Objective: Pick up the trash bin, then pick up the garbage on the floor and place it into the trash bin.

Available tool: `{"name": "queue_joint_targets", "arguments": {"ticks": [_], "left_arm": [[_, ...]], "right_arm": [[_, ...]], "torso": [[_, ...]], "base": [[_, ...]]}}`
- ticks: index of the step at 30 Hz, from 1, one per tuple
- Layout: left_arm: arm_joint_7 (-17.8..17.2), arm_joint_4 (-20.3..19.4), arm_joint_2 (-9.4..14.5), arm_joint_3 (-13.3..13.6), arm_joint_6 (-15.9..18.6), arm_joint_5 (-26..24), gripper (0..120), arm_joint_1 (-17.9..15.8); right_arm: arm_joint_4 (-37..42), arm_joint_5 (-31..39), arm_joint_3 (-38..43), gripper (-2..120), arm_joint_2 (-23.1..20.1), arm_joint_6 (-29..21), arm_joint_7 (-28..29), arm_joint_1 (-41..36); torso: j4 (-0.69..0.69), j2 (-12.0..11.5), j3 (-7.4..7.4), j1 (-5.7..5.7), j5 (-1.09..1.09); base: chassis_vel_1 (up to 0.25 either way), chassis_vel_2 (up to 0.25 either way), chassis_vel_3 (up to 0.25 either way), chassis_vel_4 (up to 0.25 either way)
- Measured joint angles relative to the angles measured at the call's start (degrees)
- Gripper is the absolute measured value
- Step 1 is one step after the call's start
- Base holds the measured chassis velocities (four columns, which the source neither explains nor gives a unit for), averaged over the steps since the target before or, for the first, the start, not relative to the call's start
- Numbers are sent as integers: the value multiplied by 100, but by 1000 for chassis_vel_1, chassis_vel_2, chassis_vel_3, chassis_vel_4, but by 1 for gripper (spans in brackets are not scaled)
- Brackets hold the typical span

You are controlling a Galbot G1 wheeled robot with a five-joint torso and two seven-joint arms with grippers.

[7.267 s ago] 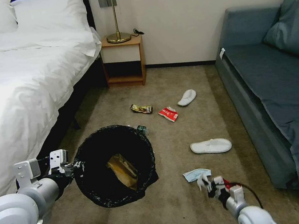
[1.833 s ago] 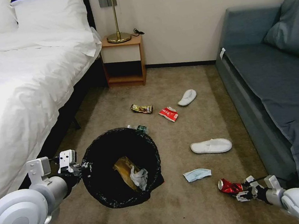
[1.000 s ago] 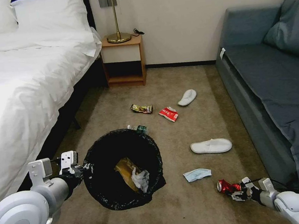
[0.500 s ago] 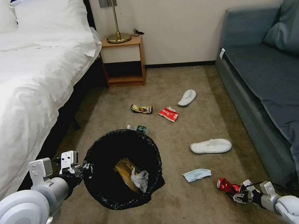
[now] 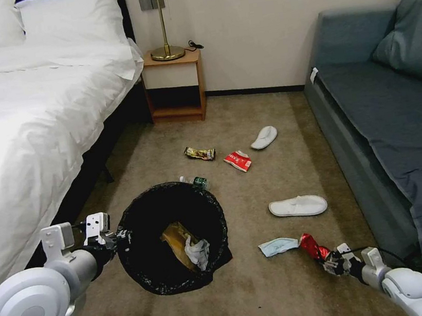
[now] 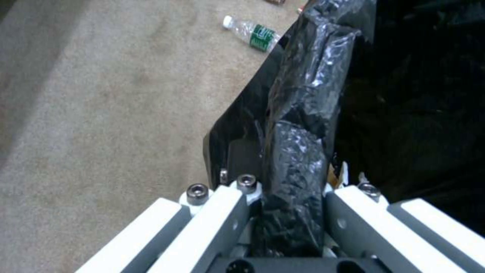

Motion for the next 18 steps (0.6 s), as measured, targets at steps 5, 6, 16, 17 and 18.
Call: {"name": "queue_joint_targets", "arguments": {"ticks": [5, 6, 16, 17, 18], "left_arm": [[1, -21, -14, -40, 0, 17, 2, 34], [-2, -31, -15, -48, 0, 17, 2, 39], [-11, -37, -81, 29, 0, 65, 2, 47], [-11, -37, -81, 29, 0, 65, 2, 47], [-12, -40, -82, 52, 0, 65, 2, 45]], "right_arm": [[703, -21, 228, 50, -40, 8, 109, -146], [1062, -8, 360, 50, -74, -25, 136, -233], [3270, 745, 855, 50, -431, -470, 258, -361], [3270, 745, 855, 50, -431, -470, 258, -361], [3625, 902, 857, 50, -505, -579, 258, -287]], "torso": [[1, 0, 0, 0, -1], [2, 0, -1, 0, 0], [2, 0, -1, 0, -2], [2, 0, -1, 0, -2], [0, 0, 0, 0, 0]], "base": [[0, 0, 0, 0], [0, 0, 0, 0], [0, 0, 0, 0], [0, 0, 0, 0], [0, 0, 0, 0]]}}
